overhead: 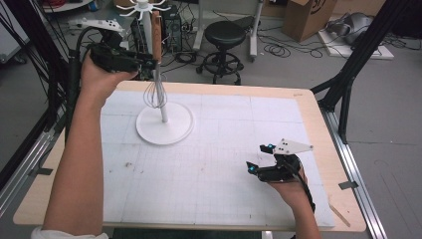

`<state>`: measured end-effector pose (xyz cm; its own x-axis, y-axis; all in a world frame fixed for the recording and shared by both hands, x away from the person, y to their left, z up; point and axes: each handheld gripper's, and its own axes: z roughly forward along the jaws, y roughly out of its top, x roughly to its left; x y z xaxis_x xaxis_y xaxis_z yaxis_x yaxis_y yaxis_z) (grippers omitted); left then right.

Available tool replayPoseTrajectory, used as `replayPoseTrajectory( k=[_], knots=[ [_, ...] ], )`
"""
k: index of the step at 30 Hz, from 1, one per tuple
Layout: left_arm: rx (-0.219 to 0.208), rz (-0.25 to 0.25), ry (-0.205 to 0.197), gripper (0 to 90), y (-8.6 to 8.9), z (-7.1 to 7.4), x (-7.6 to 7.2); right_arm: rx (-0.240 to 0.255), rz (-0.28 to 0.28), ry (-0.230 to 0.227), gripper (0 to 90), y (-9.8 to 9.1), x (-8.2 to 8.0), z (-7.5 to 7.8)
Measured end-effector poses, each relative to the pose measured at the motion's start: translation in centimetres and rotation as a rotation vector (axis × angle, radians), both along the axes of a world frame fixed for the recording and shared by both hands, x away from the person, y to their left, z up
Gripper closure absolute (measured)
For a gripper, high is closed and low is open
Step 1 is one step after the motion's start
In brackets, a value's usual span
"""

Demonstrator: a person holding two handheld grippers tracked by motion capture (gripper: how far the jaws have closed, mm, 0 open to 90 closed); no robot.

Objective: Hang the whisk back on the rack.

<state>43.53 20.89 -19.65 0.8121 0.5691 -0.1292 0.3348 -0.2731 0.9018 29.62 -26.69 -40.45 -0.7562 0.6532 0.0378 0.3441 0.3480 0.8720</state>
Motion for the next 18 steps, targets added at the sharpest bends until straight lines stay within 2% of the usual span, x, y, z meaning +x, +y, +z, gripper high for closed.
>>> replayPoseTrajectory(
  k=[6, 11, 16, 18],
  knots=[
    [0.003, -0.012, 0.015, 45.8, 0.7, -1.9, -1.2, -0.007, -0.001, -0.001, 19.0, 0.0, 0.0, -0.1],
    [-0.010, -0.065, -0.008, 38.9, 1.3, -3.3, -3.1, -0.009, -0.010, -0.005, 19.0, -0.1, -0.2, 0.1],
    [-0.011, -0.090, -0.009, 28.9, 1.2, -4.9, -5.1, -0.009, -0.006, -0.007, 19.0, 0.1, -0.2, 0.1],
    [-0.029, -0.099, -0.022, 25.0, 1.1, -5.5, -5.8, -0.012, -0.006, -0.008, 19.0, 0.1, -0.2, 0.1]
  ],
)
